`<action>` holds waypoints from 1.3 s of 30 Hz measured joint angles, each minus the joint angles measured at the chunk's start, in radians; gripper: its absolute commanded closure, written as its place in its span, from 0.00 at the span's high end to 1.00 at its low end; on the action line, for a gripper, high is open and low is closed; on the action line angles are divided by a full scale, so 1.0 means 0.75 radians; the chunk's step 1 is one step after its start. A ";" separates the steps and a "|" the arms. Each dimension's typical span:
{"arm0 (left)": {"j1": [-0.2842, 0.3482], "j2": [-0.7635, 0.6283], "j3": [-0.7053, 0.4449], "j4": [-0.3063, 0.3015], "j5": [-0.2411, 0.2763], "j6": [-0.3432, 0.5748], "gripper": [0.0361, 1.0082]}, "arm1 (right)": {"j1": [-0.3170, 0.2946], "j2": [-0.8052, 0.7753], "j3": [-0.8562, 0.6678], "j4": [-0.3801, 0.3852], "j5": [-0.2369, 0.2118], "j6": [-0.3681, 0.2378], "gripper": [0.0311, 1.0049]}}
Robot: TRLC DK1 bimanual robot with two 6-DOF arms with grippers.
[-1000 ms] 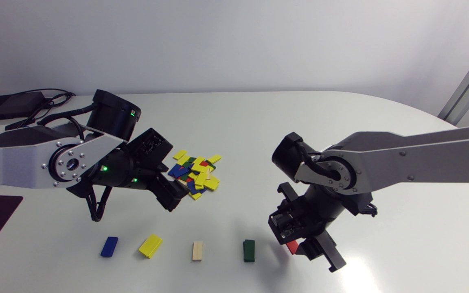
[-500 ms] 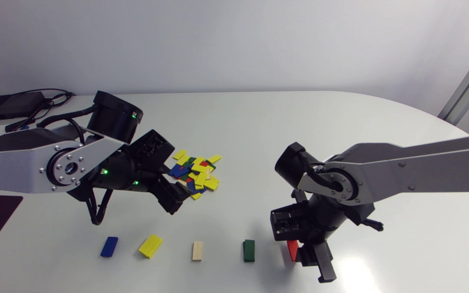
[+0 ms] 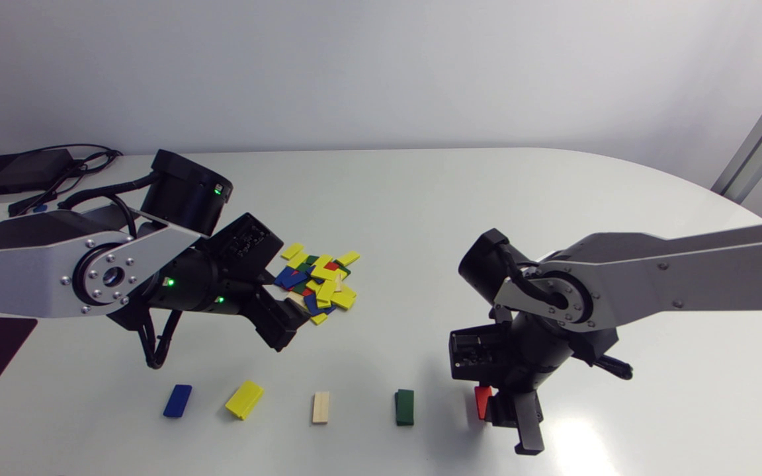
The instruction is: Take domino bricks one by one from the mixed stack on the table and place each onto the existing stack of the same color.
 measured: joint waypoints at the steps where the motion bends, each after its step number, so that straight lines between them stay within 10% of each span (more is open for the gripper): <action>1: -0.002 0.000 0.000 0.000 0.000 0.000 0.99 | 0.000 -0.004 -0.003 0.000 0.000 0.003 0.24; 19: -0.003 0.000 0.000 0.000 -0.001 0.000 0.99 | 0.013 -0.007 -0.071 0.092 0.000 0.034 0.26; 39: -0.003 -0.031 -0.003 -0.001 -0.005 -0.001 0.99 | 0.026 -0.004 -0.077 0.061 0.035 0.044 0.86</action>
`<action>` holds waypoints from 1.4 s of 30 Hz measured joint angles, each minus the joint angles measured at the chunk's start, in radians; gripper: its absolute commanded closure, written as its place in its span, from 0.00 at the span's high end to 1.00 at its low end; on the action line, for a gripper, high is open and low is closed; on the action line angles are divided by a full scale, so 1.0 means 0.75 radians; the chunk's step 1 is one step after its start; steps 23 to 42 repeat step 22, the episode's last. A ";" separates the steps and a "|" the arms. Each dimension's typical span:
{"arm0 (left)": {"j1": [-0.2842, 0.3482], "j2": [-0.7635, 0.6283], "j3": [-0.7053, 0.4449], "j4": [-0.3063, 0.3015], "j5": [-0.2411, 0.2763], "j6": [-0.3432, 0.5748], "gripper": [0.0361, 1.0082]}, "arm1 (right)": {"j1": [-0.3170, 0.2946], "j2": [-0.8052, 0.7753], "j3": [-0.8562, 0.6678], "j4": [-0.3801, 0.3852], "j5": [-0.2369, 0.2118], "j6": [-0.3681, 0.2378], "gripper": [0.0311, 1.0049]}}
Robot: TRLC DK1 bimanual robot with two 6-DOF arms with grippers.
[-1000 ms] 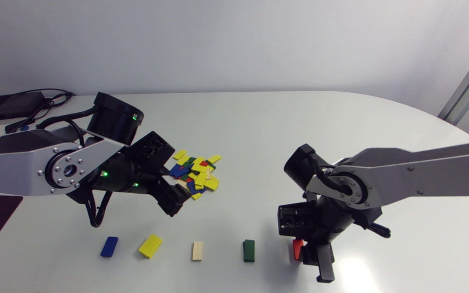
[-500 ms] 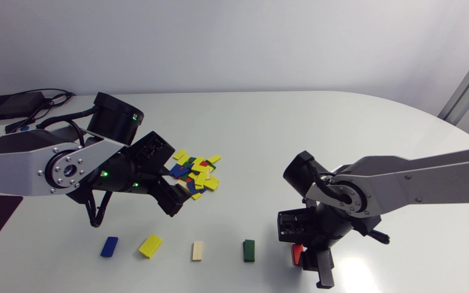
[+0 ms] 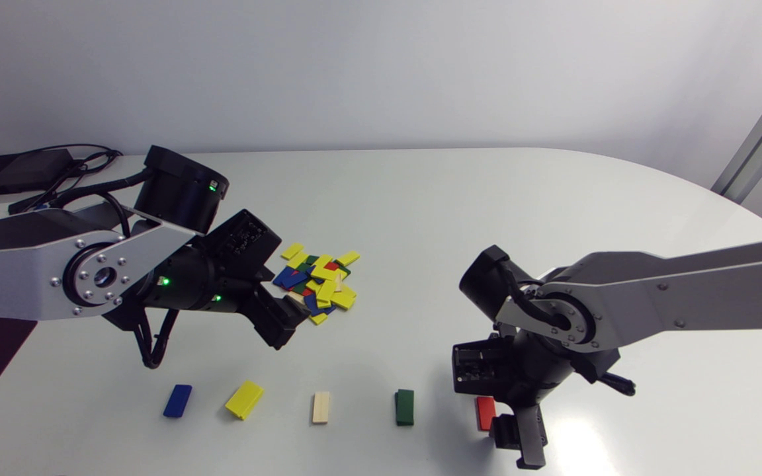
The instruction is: Take domino bricks one by one from the mixed stack on the table and place each onto the existing stack of the same color.
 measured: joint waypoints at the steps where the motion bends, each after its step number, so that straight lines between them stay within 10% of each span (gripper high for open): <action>1: -0.002 -0.003 0.000 0.000 0.000 0.000 0.99 | 0.000 -0.002 0.000 -0.003 -0.001 0.003 0.86; 14: -0.026 -0.038 -0.015 -0.018 -0.001 -0.017 0.99 | -0.069 -0.204 0.252 -0.264 -0.003 0.025 0.96; 22: -0.026 -0.030 -0.015 -0.017 -0.010 -0.034 0.99 | -0.168 -0.129 0.520 -0.255 -0.175 0.139 0.96; 42: -0.026 -0.030 -0.015 -0.017 -0.010 -0.034 0.99 | -0.168 -0.129 0.520 -0.255 -0.175 0.139 0.96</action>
